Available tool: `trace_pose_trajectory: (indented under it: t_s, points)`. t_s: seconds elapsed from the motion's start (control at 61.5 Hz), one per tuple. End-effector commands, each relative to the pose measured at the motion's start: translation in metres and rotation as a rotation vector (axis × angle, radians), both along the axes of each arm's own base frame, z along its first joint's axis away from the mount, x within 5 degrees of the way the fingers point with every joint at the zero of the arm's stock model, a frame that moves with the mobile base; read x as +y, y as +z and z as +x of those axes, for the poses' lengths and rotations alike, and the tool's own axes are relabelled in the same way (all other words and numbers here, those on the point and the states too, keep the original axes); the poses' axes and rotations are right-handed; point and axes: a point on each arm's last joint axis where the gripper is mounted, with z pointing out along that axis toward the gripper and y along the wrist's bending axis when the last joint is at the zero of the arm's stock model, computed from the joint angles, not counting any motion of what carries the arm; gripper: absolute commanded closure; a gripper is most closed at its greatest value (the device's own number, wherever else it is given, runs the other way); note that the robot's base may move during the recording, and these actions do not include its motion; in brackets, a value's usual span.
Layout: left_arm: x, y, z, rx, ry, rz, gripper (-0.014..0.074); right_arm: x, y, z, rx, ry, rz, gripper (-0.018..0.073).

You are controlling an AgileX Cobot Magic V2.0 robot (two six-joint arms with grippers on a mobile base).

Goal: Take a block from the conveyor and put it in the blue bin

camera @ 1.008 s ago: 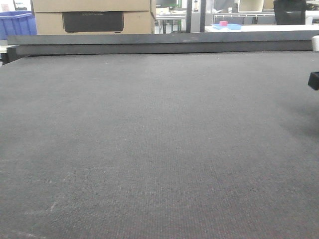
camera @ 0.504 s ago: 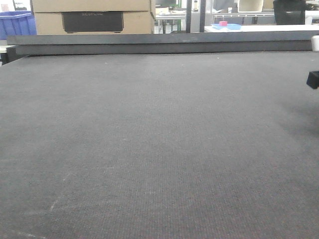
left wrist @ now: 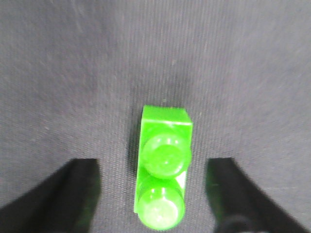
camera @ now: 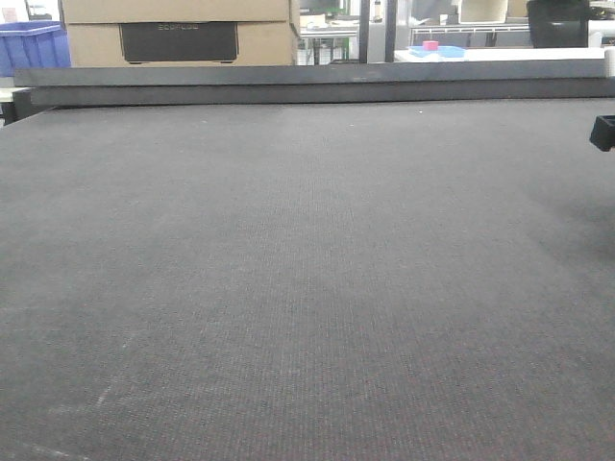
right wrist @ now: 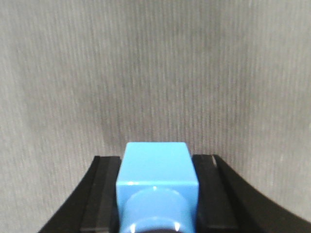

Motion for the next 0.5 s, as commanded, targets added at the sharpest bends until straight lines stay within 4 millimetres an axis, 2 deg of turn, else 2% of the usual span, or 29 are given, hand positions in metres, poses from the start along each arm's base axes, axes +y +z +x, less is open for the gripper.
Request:
trace_pose_trajectory:
  t_s: [0.0, 0.211, 0.488]
  points:
    - [-0.001, -0.010, 0.000, -0.023, -0.005, -0.006, 0.0205, -0.002, 0.002, 0.000, -0.021, -0.001, -0.005, 0.0721]
    - [-0.002, -0.038, -0.007, -0.058, -0.021, -0.005, 0.0207, -0.002, 0.003, 0.001, -0.032, -0.003, -0.007, 0.0721]
    - [-0.003, -0.040, -0.006, -0.060, -0.068, 0.001, 0.0223, -0.002, 0.003, 0.001, -0.037, -0.003, -0.007, 0.0721]
